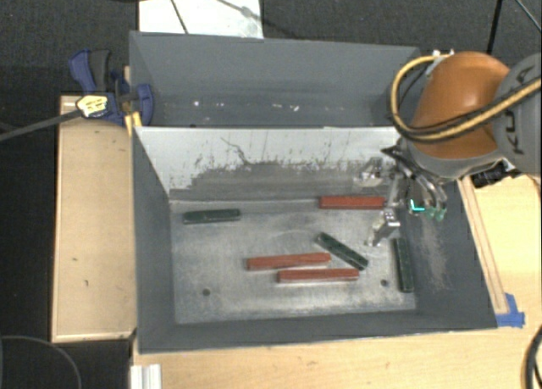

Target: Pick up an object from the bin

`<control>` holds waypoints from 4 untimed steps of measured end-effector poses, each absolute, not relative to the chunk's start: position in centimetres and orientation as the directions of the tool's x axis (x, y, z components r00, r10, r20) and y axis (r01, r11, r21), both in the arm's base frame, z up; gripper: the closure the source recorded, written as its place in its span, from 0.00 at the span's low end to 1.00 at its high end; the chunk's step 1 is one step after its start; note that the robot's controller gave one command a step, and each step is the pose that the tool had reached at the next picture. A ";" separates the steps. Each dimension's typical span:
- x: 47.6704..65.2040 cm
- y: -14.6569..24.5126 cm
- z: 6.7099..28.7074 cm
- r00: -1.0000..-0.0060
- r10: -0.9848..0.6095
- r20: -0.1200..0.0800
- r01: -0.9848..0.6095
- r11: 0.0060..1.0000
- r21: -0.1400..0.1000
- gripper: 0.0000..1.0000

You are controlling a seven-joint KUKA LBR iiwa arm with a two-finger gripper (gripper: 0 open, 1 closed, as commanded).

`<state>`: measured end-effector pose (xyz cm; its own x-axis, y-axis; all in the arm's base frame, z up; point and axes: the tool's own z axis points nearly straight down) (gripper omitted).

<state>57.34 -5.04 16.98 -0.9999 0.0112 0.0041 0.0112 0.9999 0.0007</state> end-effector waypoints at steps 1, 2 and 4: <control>57.5 -5.0 17.4 -1.000 0.010 -0.004 0.010 1.000 0.000 0.00; 55.7 -4.8 13.2 -1.000 0.013 -0.011 0.013 1.000 0.000 0.00; 59.0 -4.5 7.8 -0.994 0.110 -0.018 0.110 0.994 -0.001 1.00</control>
Offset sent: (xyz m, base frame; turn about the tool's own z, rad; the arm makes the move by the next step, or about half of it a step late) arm -0.0441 0.0063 -0.0998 0.0251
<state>58.98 -4.48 7.82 -0.9938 0.1099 -0.0175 0.1099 0.9939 -0.0005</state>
